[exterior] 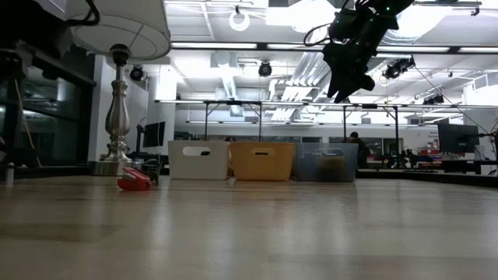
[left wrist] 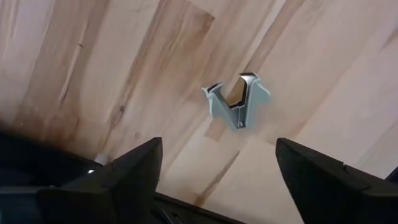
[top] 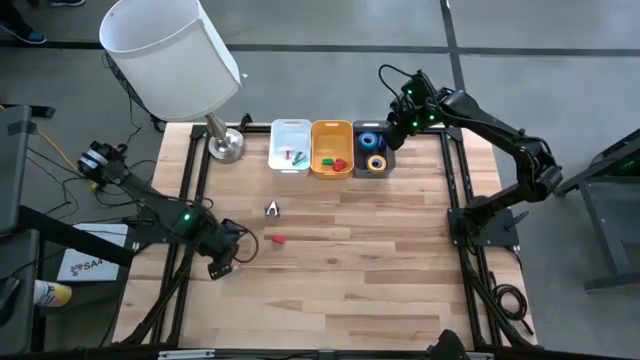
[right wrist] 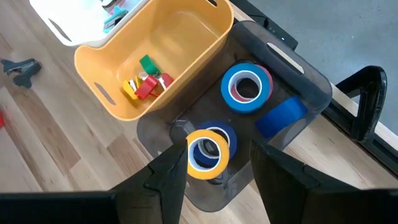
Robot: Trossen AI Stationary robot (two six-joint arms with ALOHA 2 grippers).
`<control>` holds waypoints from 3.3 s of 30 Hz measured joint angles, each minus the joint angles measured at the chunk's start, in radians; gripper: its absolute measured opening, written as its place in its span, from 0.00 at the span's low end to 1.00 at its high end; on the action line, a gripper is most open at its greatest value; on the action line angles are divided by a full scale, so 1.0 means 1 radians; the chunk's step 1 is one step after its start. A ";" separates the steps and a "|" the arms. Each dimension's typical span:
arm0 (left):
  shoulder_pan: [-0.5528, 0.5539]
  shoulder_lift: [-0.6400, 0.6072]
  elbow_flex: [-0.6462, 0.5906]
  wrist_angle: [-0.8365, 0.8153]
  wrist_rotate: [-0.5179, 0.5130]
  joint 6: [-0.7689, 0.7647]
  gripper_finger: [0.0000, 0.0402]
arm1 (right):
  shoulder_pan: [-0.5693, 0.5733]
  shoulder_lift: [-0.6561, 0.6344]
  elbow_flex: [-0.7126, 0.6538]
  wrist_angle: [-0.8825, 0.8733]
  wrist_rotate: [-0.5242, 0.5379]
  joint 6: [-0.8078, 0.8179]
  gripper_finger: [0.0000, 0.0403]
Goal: Pick and place Stapler, Stapler remover, tape
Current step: Put the gray staple remover into the white bin
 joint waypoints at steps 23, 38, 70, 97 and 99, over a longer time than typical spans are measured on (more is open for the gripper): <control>-0.414 0.344 0.000 0.209 -0.230 -0.543 0.85 | 0.000 0.000 0.000 -0.015 -0.001 -0.034 0.41; -0.441 0.488 0.005 0.254 -0.296 -0.600 0.85 | 0.000 0.000 0.000 -0.037 -0.001 -0.036 0.41; -0.419 0.483 -0.001 0.246 -0.419 -0.620 0.85 | 0.000 0.000 0.000 -0.054 0.000 -0.026 0.41; -0.411 0.483 -0.001 0.254 -0.401 -0.650 0.32 | 0.000 0.000 0.000 -0.059 -0.002 -0.031 0.41; -0.404 0.483 -0.001 0.255 -0.402 -0.646 0.26 | 0.000 0.000 0.000 -0.059 -0.005 -0.032 0.41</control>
